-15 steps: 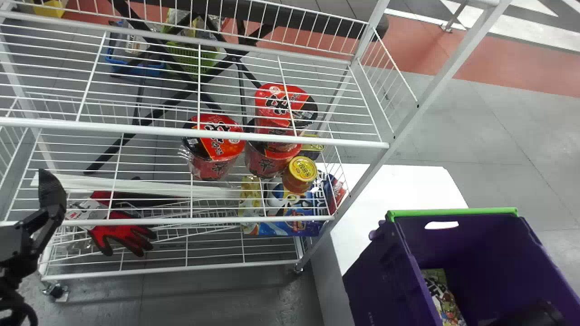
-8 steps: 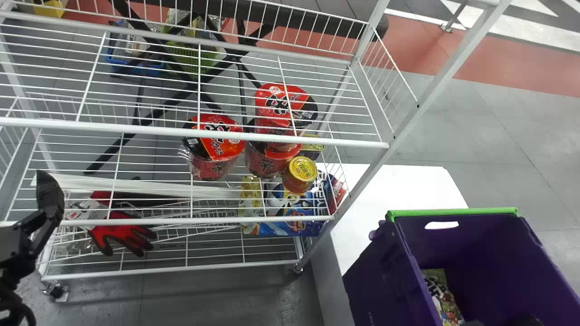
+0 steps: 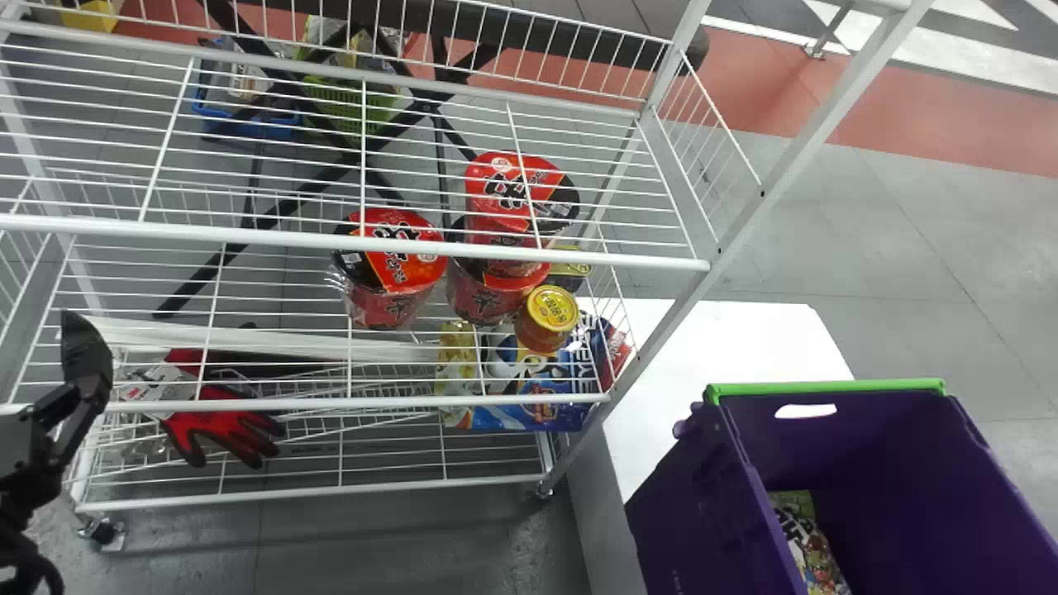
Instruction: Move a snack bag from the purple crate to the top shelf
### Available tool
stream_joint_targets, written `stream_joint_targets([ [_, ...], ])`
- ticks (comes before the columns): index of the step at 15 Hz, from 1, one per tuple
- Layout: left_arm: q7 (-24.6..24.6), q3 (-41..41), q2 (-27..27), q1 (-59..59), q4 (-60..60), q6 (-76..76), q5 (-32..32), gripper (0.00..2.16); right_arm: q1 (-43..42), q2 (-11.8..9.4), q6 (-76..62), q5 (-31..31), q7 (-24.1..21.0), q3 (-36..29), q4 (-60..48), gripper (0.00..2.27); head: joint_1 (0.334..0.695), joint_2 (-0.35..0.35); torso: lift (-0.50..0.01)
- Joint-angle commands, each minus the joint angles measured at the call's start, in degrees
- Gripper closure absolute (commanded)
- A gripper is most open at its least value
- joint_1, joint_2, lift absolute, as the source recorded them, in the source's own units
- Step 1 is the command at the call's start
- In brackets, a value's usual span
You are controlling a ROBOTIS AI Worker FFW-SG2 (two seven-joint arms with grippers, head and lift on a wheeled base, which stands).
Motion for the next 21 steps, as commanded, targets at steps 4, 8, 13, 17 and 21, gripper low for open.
stream_joint_targets([
  [4,0.01,0.00,0.32,0.00,0.10,-0.15,0.15,0.10,0.16,0.19,-0.53,0.88,0.05,-0.02,0.10,0.85,0.695,-0.350,-0.454],
  [8,-0.08,0.00,0.32,-0.09,0.28,-0.50,0.24,0.10,0.33,0.63,-1.05,0.88,-0.65,-0.28,0.10,1.47,0.695,-0.350,-0.454],
  [13,-0.08,0.26,0.32,-0.17,0.54,-0.50,0.50,0.10,0.33,0.90,0.70,0.00,-1.79,-0.63,-1.40,2.02,0.695,-0.350,-0.454],
  [17,-0.08,0.26,0.32,-0.17,0.54,-0.50,0.50,0.10,1.83,0.90,2.64,-0.70,-1.35,-1.86,-4.03,2.07,0.695,-0.350,-0.454],
  [21,-0.08,0.26,0.23,-0.17,0.54,-0.50,0.50,0.10,3.94,0.98,4.75,-0.70,2.43,-4.68,-9.04,2.07,0.695,-0.350,-0.443],
])
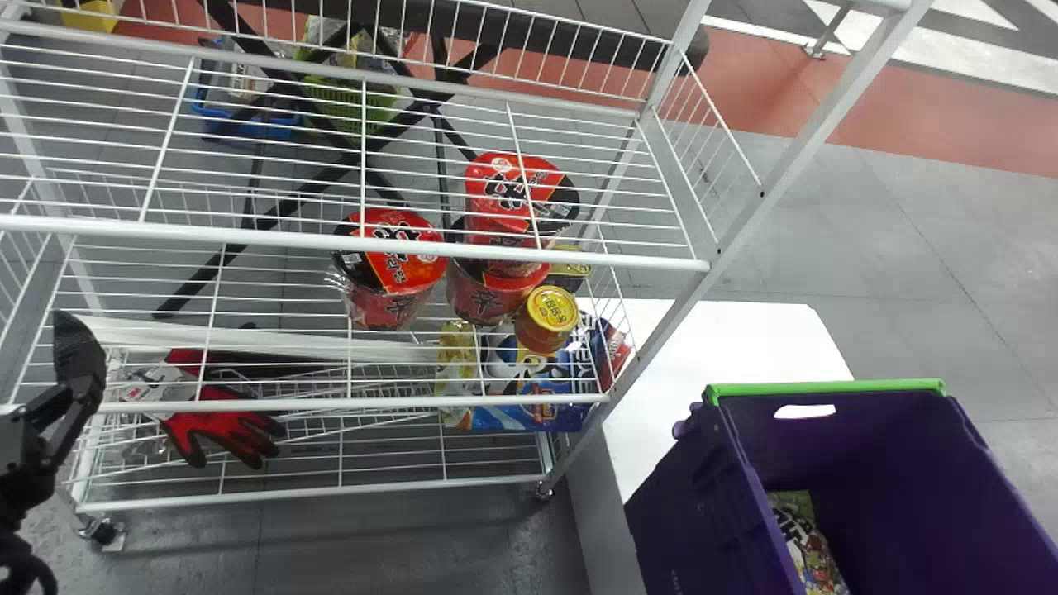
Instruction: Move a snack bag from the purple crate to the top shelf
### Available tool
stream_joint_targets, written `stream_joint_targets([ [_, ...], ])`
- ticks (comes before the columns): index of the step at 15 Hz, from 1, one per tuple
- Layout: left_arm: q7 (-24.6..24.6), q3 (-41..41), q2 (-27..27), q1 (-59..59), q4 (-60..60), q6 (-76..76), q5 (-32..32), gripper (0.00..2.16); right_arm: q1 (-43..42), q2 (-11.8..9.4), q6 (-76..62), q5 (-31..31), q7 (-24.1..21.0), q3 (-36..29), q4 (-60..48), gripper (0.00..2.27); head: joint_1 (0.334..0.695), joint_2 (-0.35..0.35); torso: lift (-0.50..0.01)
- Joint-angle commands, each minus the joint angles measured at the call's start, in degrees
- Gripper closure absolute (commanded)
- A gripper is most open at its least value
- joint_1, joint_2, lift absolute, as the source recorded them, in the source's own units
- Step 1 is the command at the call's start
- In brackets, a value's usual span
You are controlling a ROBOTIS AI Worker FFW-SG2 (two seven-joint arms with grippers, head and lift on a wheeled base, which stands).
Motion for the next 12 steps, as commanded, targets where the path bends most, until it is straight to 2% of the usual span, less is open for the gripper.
stream_joint_targets([
  [1,0.00,0.00,0.00,0.00,0.00,0.11,0.00,0.10,1.01,0.25,0.46,-0.17,1.55,-2.03,-2.64,2.07,0.695,-0.350,-0.438],
  [12,0.09,-0.18,-0.09,0.27,-0.79,0.11,0.00,0.10,2.59,1.22,0.64,-1.76,2.60,-5.11,-6.60,2.07,0.695,-0.350,-0.394],
])
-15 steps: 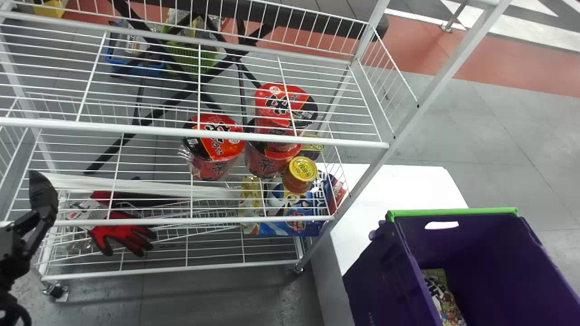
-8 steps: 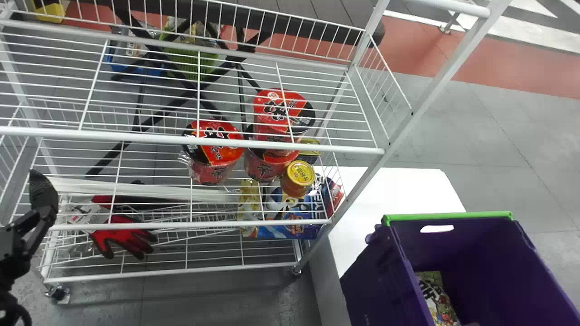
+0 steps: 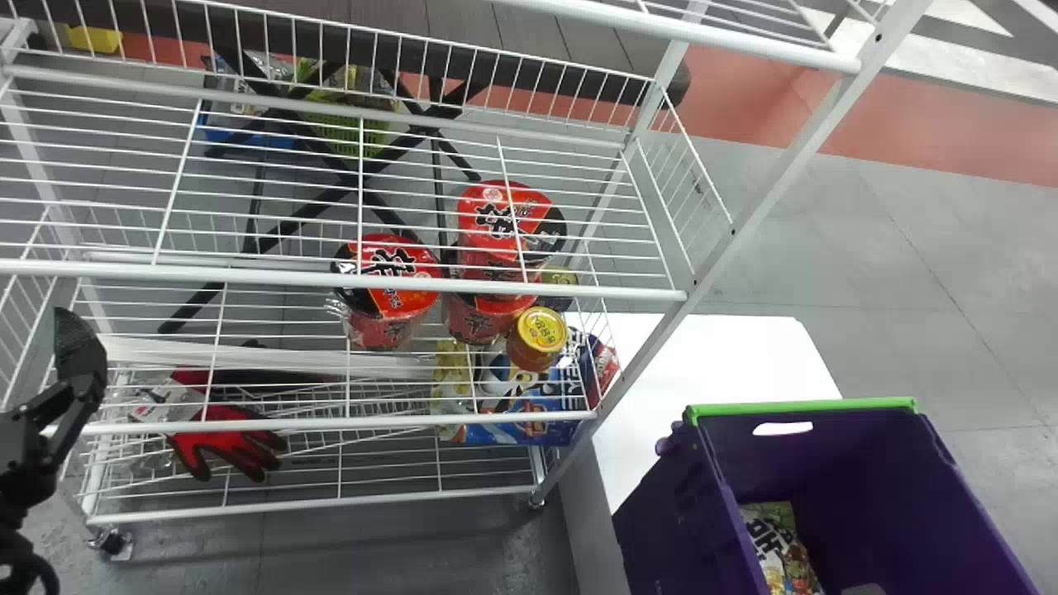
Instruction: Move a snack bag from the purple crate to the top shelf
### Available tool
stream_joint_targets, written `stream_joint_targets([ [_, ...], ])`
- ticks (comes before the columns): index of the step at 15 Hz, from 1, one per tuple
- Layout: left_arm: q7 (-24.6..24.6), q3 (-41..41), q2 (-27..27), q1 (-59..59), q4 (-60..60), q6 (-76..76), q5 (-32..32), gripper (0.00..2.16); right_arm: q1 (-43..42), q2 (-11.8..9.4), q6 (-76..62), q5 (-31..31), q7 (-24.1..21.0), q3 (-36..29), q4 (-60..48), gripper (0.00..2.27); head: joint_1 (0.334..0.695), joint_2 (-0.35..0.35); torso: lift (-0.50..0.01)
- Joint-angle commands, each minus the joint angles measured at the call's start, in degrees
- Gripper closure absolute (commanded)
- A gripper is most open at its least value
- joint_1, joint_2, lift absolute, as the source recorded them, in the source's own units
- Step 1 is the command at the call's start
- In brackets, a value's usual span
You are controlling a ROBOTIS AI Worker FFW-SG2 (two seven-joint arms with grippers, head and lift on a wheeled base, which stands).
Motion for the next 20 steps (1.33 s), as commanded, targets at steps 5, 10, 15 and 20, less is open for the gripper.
stream_joint_targets([
  [5,0.00,-0.03,0.00,0.28,-0.53,0.01,-0.09,0.10,0.37,0.11,-1.23,-0.39,-0.09,-0.26,-0.40,2.07,0.695,-0.350,-0.374],
  [10,0.00,-0.21,0.00,0.28,-0.53,0.19,-0.09,0.10,0.98,0.46,-2.46,-0.74,-0.09,-0.44,-0.92,2.07,0.695,-0.350,-0.354],
  [15,0.00,-0.21,0.00,0.37,-0.70,0.36,-0.18,0.10,1.07,0.73,-3.34,-0.74,-0.35,-0.70,-1.10,2.07,0.695,-0.350,-0.334],
  [20,0.00,-0.21,0.00,0.37,-0.70,0.36,-0.18,0.10,1.07,0.90,-4.39,-0.74,-0.44,-0.70,-0.92,2.07,0.695,-0.350,-0.314],
])
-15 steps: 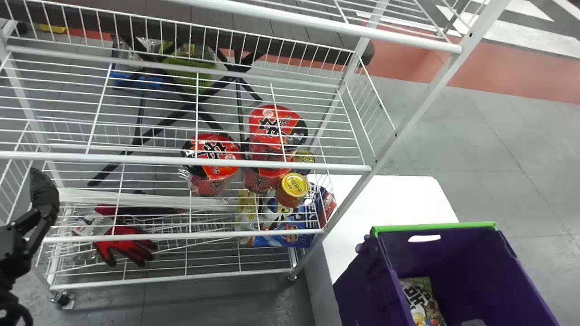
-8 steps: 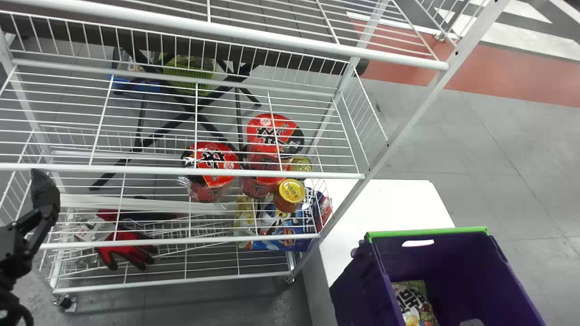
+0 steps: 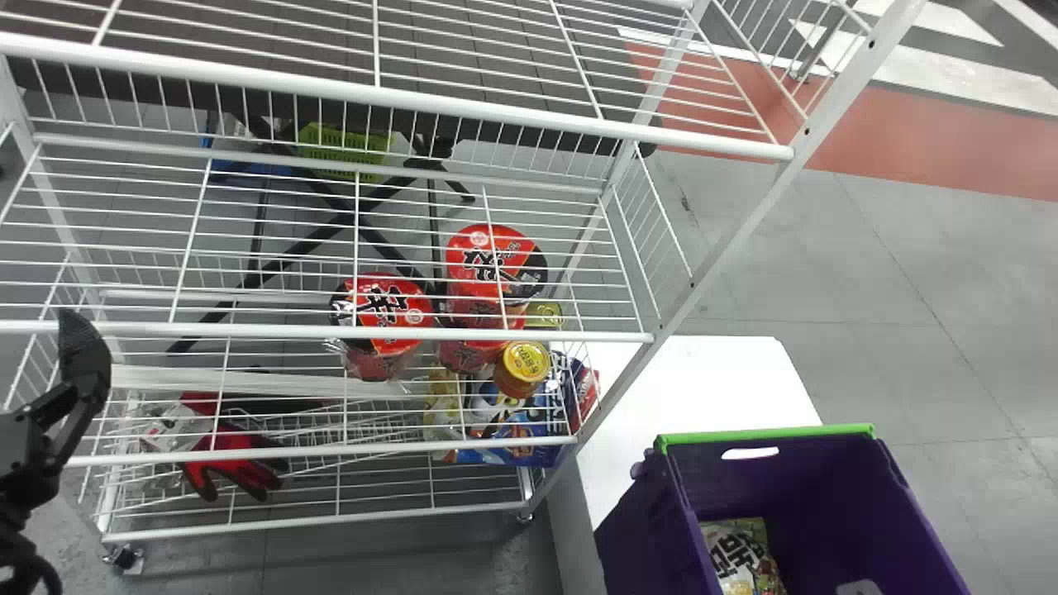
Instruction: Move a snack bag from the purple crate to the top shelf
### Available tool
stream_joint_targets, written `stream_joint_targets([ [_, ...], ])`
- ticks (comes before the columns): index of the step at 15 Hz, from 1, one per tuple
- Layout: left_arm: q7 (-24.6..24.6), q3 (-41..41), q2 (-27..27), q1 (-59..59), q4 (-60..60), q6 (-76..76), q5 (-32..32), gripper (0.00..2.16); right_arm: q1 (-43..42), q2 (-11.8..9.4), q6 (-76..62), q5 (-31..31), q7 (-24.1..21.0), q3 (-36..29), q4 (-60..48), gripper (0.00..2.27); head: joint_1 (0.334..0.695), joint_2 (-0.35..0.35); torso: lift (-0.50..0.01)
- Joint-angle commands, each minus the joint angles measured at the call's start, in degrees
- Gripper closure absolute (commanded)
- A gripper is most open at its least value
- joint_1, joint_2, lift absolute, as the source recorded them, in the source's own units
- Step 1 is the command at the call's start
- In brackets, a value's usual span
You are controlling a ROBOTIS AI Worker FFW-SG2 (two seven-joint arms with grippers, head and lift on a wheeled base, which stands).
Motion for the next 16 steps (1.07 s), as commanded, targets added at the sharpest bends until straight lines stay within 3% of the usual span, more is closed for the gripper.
stream_joint_targets([
  [1,0.00,0.00,-0.03,0.01,0.00,0.00,0.00,0.10,0.00,0.18,-0.95,0.00,-0.06,0.06,0.20,2.07,0.695,-0.350,-0.310],
  [16,0.09,1.76,0.41,2.47,-1.85,1.05,-0.61,0.10,-0.09,0.27,-4.82,0.00,-0.59,0.32,1.34,2.07,0.695,-0.350,-0.250],
])
